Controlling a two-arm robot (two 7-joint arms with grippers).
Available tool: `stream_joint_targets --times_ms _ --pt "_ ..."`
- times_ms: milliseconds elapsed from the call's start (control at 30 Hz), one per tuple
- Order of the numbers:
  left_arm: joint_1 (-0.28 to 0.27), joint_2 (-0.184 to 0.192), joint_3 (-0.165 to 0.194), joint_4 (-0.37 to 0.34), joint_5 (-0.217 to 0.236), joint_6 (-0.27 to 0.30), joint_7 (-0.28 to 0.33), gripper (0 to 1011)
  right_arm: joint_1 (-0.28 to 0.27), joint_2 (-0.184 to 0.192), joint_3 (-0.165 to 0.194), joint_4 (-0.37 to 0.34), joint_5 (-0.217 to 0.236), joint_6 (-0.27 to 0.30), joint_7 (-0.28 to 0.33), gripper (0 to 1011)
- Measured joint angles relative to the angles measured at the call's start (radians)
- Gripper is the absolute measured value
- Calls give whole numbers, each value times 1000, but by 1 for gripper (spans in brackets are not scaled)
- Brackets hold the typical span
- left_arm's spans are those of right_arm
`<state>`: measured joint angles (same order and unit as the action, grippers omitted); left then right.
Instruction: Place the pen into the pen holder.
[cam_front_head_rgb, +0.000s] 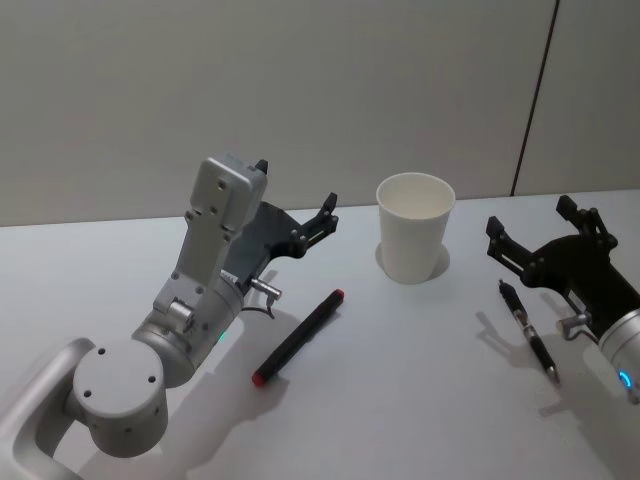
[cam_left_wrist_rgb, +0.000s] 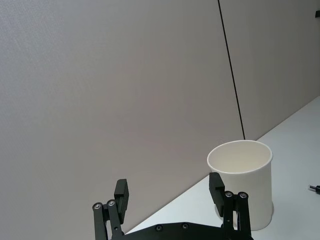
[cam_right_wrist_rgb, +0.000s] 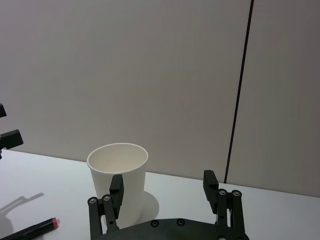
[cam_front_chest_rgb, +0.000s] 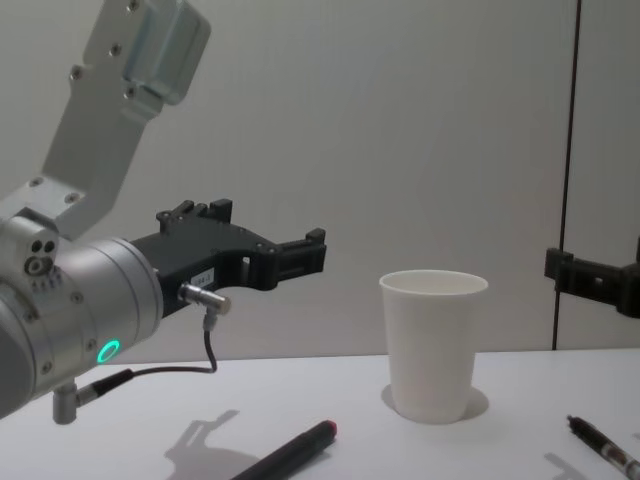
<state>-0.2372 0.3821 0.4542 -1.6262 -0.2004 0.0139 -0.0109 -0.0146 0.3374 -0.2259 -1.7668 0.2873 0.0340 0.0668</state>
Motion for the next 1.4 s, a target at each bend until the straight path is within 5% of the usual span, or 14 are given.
stream_joint_targets --times_ms 1400 --pt "0 0 0 0 0 0 0 1001 0 0 0 0 0 0 0 1001"
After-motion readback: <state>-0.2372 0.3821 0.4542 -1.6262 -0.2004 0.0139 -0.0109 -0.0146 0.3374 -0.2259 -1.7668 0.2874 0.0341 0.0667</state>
